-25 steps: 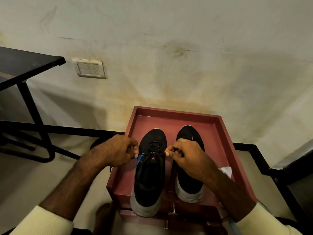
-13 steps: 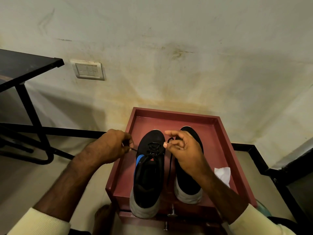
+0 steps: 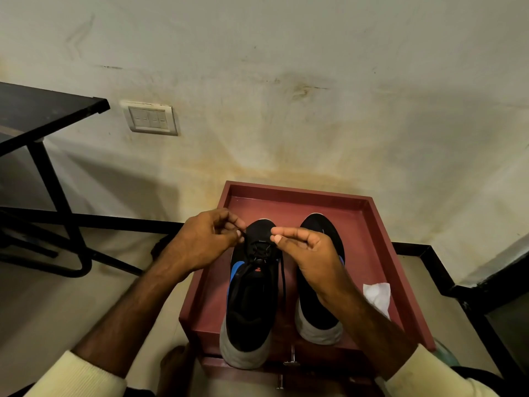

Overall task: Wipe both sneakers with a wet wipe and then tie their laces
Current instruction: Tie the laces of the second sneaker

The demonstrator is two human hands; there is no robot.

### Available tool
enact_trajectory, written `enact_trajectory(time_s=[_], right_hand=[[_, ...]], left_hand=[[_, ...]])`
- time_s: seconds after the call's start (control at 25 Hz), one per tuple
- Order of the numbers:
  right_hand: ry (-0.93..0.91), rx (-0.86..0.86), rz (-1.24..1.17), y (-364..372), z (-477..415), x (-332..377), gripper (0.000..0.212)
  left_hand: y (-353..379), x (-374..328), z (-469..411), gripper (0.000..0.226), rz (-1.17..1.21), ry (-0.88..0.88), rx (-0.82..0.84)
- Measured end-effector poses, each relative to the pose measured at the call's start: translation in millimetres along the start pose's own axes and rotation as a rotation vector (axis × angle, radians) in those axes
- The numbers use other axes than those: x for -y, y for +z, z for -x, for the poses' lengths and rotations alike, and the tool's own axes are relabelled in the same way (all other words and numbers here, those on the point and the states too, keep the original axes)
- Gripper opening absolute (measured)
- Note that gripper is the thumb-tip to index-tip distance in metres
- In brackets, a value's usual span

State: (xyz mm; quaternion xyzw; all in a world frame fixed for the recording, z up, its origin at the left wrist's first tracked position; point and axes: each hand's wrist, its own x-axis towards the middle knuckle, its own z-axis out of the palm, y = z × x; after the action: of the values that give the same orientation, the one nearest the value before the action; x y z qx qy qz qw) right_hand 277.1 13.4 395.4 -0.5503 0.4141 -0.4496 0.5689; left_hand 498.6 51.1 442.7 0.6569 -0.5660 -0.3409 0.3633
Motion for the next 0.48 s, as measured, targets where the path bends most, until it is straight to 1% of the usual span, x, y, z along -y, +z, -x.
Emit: enact_trajectory(time_s=[0.04, 0.12, 0.24, 0.36, 0.4, 0.48], right_hand=[[-0.002, -0.003, -0.004, 1, 0, 1, 0.014], [-0.015, -0.003, -0.009, 3, 0, 2, 0.013], [-0.021, 0.019, -0.048, 4, 0, 2, 0.02], [-0.012, 0.009, -0.088, 3, -1, 2, 0.031], [-0.004, -0.007, -0.092, 3, -1, 2, 0.031], [-0.009, -0.03, -0.073, 2, -4, 0, 0.028]], left_hand=[[3, 0, 0, 0.009, 0.108, -0.026, 0.024], [8, 2, -1, 0.009, 0.209, -0.023, 0.007], [16, 1, -4, 0.016, 0.253, 0.019, -0.066], [23, 0, -4, 0.031, 0.261, 0.01, -0.067], [26, 0, -4, 0.034, 0.253, -0.008, -0.064], [29, -1, -3, 0.032, 0.26, -0.046, -0.068]])
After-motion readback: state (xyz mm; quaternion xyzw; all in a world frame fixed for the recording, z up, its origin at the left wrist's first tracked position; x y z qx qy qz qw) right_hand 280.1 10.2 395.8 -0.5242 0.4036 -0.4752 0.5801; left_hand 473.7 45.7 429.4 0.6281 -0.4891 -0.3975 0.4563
